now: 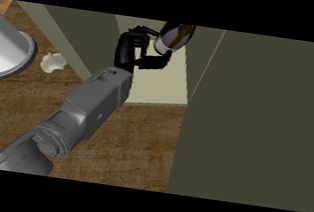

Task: Pick up the wine, place it into the cabinet and close the cabinet

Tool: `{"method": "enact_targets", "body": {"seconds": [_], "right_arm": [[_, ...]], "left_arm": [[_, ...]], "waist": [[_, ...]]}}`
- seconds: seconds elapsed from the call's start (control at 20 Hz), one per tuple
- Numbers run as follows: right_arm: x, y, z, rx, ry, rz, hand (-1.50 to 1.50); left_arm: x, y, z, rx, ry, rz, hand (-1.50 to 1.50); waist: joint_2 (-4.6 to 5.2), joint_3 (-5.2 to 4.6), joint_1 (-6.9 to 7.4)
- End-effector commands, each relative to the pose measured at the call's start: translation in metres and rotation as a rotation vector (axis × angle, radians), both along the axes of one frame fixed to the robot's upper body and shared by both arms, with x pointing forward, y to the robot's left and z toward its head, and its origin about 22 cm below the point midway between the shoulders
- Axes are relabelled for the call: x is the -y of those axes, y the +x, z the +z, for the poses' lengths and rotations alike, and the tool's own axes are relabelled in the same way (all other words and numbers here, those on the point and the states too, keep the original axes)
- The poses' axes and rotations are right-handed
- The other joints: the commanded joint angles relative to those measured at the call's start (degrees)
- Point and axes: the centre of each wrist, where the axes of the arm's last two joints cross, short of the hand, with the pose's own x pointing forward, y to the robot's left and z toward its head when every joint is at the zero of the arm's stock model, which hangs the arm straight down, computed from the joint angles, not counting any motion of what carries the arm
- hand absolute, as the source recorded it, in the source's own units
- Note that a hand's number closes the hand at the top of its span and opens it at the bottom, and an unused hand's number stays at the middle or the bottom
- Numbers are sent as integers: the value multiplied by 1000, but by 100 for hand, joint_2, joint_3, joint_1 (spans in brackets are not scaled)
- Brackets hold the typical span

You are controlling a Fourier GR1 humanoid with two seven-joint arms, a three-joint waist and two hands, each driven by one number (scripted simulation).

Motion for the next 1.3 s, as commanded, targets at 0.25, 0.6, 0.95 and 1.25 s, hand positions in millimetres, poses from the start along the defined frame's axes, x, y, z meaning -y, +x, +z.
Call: {"method": "enact_targets", "body": {"seconds": [0.25, 0.6, 0.95, 1.25], "right_arm": [[-1, 4, 0, 13, -5, 2, -150], [-1, 5, 0, 16, 0, 18, -150], [0, 1, 7, 16, -10, 0, -150], [-2, 2, 5, 37, -27, 12, -150]], "left_arm": [[-18, 7, 7, 6, 76, 63, 150], [-29, 12, 14, -22, 133, 111, -150], [-35, 8, 5, -59, 165, 116, -150], [-32, 7, 3, -26, 165, 140, -150]], "waist": [[52, -1, -36], [80, 2, -90], [44, -6, -59], [60, -8, -84]]}}
